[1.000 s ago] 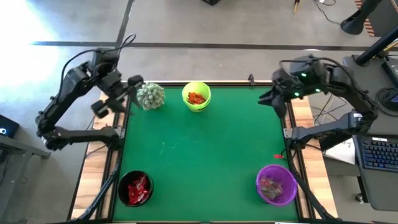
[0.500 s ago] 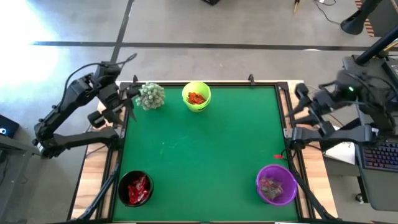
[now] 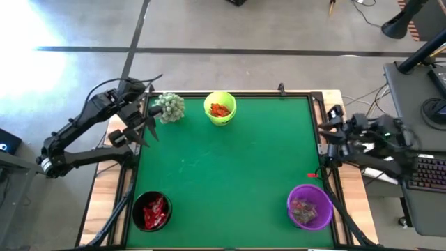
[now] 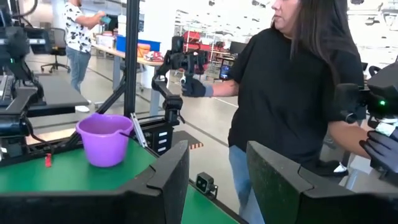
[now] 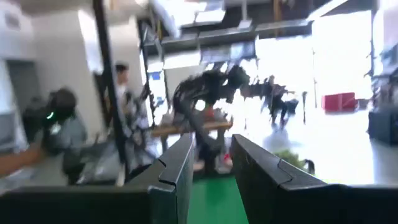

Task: Organize candy in baskets
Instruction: Return to Home Position

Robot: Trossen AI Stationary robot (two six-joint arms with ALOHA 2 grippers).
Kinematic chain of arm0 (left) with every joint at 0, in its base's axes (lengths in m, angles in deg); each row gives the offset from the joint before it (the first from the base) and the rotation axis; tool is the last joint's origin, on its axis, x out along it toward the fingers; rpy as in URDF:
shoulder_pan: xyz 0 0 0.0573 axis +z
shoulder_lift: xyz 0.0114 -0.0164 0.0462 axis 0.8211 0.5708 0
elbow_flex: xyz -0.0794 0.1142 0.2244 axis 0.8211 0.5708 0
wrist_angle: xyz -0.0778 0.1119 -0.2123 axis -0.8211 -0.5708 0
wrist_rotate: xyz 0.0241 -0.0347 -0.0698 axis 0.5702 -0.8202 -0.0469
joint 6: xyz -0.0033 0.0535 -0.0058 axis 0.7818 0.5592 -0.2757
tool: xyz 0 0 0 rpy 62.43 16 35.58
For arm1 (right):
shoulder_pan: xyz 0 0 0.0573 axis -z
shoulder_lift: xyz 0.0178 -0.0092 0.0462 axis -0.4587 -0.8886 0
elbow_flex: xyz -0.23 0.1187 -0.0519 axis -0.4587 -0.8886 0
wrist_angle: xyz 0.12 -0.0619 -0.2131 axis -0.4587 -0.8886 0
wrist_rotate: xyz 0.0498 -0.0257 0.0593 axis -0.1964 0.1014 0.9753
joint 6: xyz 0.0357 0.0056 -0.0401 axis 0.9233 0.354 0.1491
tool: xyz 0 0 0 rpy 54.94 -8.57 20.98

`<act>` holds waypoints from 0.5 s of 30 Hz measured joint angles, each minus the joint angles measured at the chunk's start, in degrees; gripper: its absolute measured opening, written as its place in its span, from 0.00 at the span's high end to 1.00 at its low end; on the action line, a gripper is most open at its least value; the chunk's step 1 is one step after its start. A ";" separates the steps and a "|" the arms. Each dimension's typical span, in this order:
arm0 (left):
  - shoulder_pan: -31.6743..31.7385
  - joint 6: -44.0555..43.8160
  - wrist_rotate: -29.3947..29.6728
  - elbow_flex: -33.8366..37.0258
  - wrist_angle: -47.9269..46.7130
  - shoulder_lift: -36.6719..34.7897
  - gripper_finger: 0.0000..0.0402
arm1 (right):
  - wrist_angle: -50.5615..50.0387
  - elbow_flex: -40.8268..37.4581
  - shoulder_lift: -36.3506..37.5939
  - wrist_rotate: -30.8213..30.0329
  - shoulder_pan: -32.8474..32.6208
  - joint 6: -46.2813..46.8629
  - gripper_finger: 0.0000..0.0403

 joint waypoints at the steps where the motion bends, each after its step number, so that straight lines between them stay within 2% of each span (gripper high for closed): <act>1: 0.00 0.33 -0.01 0.44 0.02 -0.06 0.64 | 2.54 -2.60 1.51 -1.07 0.00 0.33 0.75; 4: 0.00 1.70 -0.02 1.41 0.00 -0.15 0.64 | 5.62 -8.83 5.59 -2.67 0.00 0.71 0.76; 9: 0.00 4.16 -0.03 1.47 0.04 -0.11 0.64 | 7.08 -14.05 3.70 -12.87 0.04 2.91 0.77; 15: 0.00 4.15 -0.04 1.44 0.02 -0.26 0.64 | 10.91 -20.27 2.36 -15.97 0.01 2.92 0.77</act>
